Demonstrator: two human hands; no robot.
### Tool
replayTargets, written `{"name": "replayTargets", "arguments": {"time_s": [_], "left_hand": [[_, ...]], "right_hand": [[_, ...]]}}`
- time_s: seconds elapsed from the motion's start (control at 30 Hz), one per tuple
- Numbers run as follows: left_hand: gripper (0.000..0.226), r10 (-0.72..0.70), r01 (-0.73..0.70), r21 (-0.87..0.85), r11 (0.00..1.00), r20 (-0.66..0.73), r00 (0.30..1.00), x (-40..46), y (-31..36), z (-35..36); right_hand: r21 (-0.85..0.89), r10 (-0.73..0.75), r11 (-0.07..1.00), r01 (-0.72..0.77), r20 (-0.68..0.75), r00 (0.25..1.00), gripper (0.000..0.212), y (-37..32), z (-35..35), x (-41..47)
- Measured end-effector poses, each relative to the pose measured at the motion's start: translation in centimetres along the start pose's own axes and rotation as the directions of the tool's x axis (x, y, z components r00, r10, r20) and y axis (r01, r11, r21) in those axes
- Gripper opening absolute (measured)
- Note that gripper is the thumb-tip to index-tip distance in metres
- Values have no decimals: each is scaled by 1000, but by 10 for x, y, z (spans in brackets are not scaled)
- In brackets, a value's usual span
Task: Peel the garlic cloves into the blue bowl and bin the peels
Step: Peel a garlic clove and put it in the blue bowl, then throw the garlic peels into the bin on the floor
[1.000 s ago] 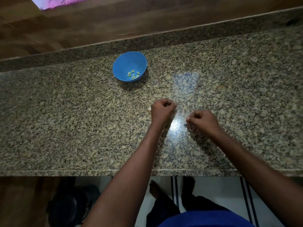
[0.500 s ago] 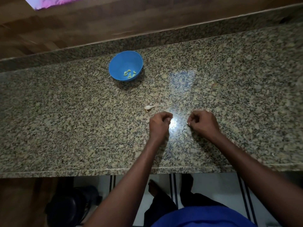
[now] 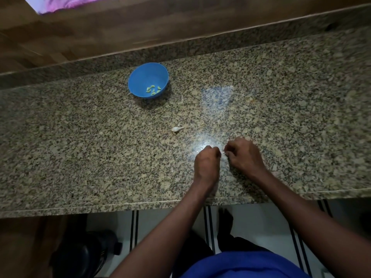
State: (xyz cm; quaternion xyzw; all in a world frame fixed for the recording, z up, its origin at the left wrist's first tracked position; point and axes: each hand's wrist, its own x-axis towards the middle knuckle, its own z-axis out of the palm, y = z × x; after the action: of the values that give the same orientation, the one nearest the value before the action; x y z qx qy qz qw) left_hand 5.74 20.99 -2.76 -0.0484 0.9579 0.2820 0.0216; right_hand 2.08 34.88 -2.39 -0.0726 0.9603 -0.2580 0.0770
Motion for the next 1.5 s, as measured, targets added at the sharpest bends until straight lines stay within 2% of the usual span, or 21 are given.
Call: {"name": "replayTargets", "arguments": {"time_s": [0.13, 0.2, 0.3, 0.33, 0.4, 0.5, 0.57, 0.67, 0.9, 1.17, 1.33, 1.5], "left_hand": [[18, -12, 13, 18, 1000, -53, 999, 4, -12, -9], [18, -37, 37, 2, 999, -45, 998, 6, -20, -14], [18, -202, 197, -214, 957, 1, 979, 3, -31, -26], [16, -272, 267, -329, 906, 32, 962, 1, -37, -31], [13, -386, 378, -552, 744, 107, 916, -6, -48, -45], [12, -482, 433, -760, 485, 181, 857, -23, -67, -68], [11, -505, 414, -838, 354, 201, 840, -38, -79, -84], [12, -538, 346, -904, 251, 166, 826, -69, -99, -114], [12, -664, 137, -990, 21, 88, 742, -164, -174, -194], [15, -816, -69, -998, -11, -31, 577, -319, -323, -280], [16, -880, -127, -991, -38, -28, 474, -414, -443, -317], [17, -919, -146, -986, -80, 16, 394, -473, -536, -328]], "right_hand": [[-20, -13, 1000, 14, 28, 1000, 14, -2, 3, 1], [-50, -28, 998, 31, 53, 998, 13, -3, 4, 1], [-29, -29, 999, 31, 70, 997, 10, -6, 4, 0], [30, -4, 1000, 2, 70, 998, 11, -8, 2, 0], [186, 60, 980, -74, 79, 995, 14, -15, 2, -1], [415, 111, 897, -151, 118, 987, 15, -37, 4, -6], [556, 81, 815, -163, 168, 982, 12, -62, 6, -13], [685, -1, 709, -171, 244, 970, 13, -111, 15, -23], [755, -228, 639, -145, 366, 902, 9, -248, 66, -71], [718, -429, 692, -79, 497, 754, 2, -439, 179, -170], [652, -452, 755, -70, 594, 665, 4, -544, 287, -237], [597, -422, 796, -105, 670, 610, 4, -610, 365, -276]]}}
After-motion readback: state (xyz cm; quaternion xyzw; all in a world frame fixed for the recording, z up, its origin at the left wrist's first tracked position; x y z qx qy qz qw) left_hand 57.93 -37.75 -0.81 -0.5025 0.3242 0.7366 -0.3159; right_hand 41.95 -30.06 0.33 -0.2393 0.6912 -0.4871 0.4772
